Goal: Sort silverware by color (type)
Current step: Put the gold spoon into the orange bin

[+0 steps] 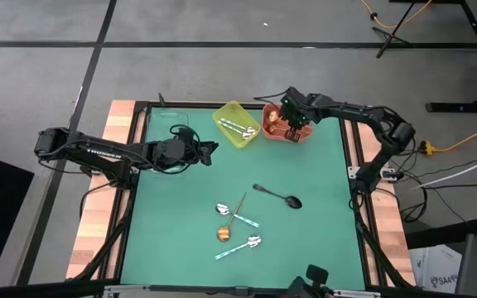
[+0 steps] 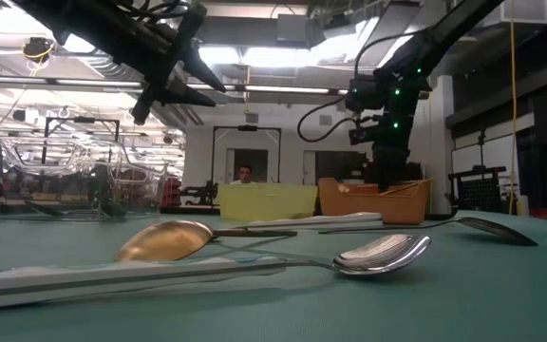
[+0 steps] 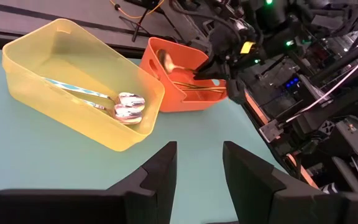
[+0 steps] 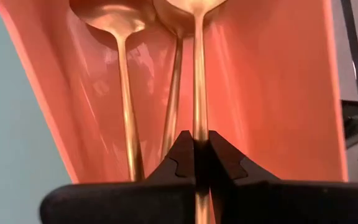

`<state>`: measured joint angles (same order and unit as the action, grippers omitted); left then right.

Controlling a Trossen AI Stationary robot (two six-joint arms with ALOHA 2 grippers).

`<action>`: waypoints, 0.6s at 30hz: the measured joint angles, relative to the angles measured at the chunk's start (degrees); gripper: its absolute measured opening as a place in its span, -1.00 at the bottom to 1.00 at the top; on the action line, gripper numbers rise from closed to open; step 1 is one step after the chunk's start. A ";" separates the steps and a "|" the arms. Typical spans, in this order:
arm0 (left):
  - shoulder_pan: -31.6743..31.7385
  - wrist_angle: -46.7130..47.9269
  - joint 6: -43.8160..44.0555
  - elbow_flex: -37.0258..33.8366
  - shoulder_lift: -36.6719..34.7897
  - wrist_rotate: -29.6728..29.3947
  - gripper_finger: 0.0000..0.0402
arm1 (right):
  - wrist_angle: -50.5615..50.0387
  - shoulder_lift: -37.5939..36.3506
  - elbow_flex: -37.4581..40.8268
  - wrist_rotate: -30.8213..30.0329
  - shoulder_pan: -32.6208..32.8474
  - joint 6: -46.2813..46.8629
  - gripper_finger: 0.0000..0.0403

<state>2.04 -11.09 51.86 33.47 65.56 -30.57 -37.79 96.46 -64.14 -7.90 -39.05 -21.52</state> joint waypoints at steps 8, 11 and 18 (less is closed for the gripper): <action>0.00 0.00 0.00 0.00 0.00 0.00 -0.38 | 1.92 2.82 0.00 0.02 0.02 0.02 -0.99; 0.00 0.00 0.00 -0.02 0.00 0.00 -0.38 | 2.02 3.50 0.00 -0.03 0.02 0.09 -0.99; 0.00 0.00 -0.01 -0.02 0.00 0.00 -0.38 | 2.76 3.62 0.02 -0.04 0.02 0.07 -0.90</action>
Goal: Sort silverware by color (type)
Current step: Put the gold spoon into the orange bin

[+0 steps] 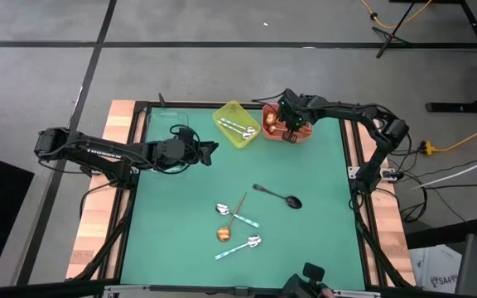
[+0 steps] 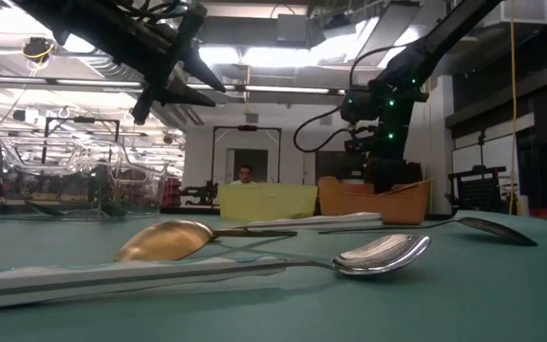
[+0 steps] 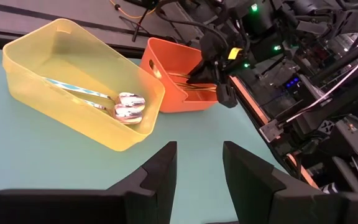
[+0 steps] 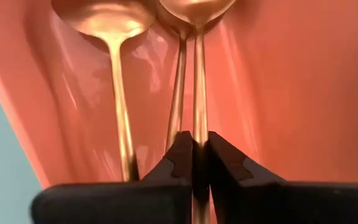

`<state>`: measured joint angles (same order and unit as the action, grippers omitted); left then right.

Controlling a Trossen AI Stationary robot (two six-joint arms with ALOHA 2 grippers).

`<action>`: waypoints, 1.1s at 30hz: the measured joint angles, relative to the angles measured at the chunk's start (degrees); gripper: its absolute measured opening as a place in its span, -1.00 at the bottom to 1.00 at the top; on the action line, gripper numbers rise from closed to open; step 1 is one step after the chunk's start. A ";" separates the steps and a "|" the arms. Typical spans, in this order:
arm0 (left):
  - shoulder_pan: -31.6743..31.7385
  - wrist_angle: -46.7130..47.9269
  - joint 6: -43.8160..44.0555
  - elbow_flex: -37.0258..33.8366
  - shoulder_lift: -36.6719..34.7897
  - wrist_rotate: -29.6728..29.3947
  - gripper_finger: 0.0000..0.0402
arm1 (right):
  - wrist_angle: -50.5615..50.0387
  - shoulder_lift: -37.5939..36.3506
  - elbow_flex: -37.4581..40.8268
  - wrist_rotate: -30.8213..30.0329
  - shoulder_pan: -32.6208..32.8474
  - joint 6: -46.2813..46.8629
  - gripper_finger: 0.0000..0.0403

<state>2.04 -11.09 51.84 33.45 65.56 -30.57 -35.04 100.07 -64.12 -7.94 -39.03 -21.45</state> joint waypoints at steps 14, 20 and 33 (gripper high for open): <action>0.00 0.00 -0.01 0.00 0.00 0.00 -0.38 | 1.39 0.02 0.02 -0.04 0.00 -0.01 -0.59; -0.14 -0.04 -2.77 0.00 0.00 2.88 -0.38 | 1.37 0.02 0.02 -0.05 0.00 -0.02 -0.59; -7.87 -10.49 -16.40 0.00 0.02 6.27 -0.38 | 1.37 0.02 0.02 -0.03 0.00 0.00 -0.59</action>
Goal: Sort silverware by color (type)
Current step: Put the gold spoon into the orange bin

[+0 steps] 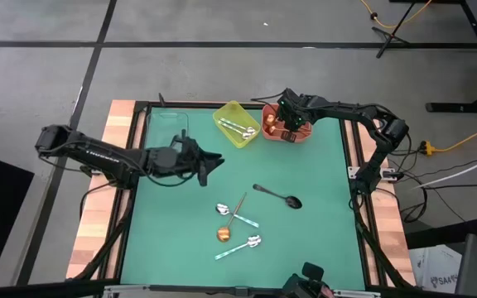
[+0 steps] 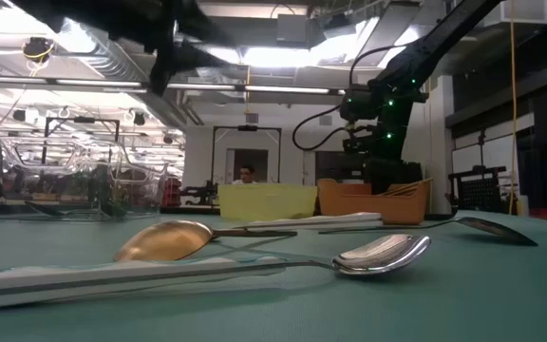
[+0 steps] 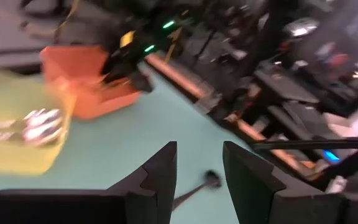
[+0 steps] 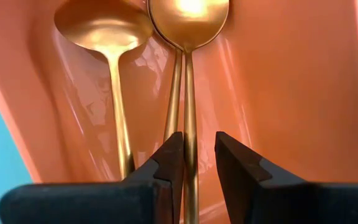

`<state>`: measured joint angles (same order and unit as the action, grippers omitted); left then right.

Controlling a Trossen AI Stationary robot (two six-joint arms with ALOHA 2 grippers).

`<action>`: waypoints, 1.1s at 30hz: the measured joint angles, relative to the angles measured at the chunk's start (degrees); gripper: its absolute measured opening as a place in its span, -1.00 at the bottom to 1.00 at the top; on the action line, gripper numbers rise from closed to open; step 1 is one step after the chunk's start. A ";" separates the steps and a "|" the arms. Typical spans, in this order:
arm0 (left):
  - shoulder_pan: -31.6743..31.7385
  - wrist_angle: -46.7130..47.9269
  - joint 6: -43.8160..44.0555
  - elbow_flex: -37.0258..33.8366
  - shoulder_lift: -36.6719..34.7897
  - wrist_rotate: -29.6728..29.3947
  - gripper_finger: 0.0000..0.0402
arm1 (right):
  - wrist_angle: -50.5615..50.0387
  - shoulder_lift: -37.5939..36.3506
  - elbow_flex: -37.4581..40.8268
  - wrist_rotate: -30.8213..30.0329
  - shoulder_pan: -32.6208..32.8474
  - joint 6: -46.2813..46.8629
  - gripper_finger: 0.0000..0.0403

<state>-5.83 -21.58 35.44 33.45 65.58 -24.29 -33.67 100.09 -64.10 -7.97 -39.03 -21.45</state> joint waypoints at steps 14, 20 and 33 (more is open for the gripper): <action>-9.30 -15.30 -16.42 1.16 7.51 0.03 -0.38 | 0.00 0.00 0.00 0.04 0.00 -0.02 -0.59; -11.34 -14.41 -23.20 8.42 17.31 3.77 -0.38 | 0.00 0.00 0.00 0.04 0.00 -0.02 -0.59; -11.86 18.72 -31.50 25.99 30.70 10.51 -0.38 | -0.07 0.00 -0.02 0.07 0.00 0.00 -0.59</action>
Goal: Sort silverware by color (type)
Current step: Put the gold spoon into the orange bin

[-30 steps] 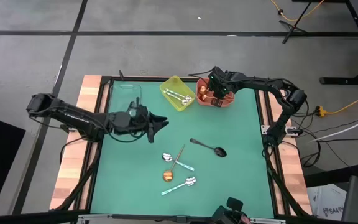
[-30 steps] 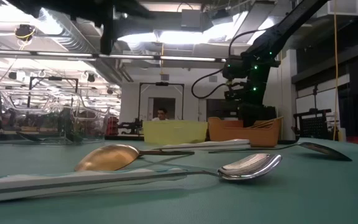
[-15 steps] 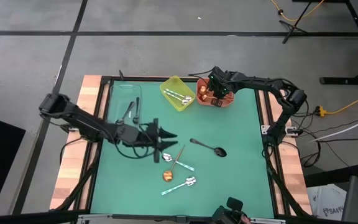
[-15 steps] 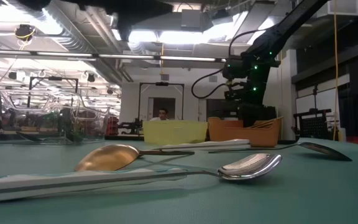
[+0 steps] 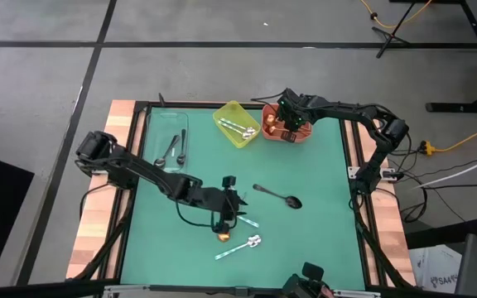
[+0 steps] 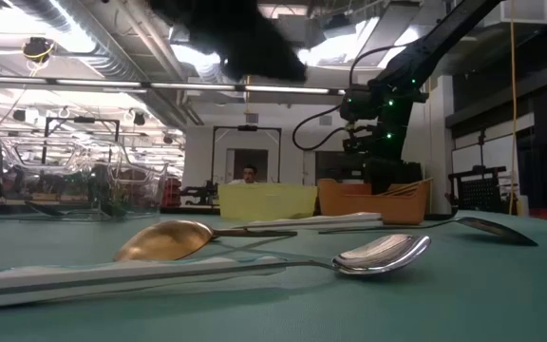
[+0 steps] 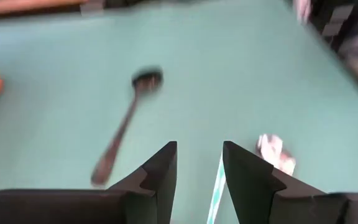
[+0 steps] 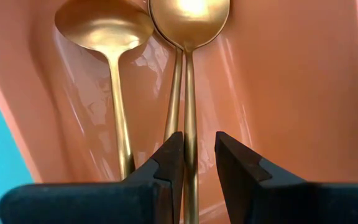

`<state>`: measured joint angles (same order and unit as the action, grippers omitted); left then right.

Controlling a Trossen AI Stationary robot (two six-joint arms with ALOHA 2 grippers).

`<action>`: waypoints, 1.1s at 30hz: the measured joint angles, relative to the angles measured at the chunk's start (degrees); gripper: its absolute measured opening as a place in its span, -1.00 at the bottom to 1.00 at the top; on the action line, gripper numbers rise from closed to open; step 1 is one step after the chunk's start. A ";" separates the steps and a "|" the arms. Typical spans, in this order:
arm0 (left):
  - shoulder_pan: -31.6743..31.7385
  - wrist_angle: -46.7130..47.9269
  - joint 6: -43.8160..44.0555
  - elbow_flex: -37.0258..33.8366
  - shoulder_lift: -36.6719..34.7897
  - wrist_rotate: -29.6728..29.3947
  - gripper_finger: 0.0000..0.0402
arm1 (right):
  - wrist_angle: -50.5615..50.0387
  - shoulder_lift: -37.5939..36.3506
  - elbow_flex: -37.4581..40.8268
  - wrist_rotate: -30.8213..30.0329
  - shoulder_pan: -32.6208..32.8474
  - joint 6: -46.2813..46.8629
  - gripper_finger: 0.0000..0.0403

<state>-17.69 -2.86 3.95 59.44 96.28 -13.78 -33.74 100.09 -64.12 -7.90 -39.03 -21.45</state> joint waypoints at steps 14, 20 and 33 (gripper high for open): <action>0.17 18.94 0.11 0.19 1.78 1.50 -0.38 | -0.17 0.00 0.02 0.02 0.02 0.15 -0.59; 0.96 17.85 -0.05 0.27 4.14 4.81 -0.38 | -0.15 -0.02 0.00 0.04 0.02 0.20 -0.59; 3.20 15.58 -0.07 0.24 11.02 7.32 -0.38 | -0.17 -0.02 0.02 0.06 0.02 0.20 -0.59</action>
<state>-14.50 12.73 3.88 59.68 107.31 -6.46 -33.91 100.07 -64.10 -7.84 -39.00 -21.26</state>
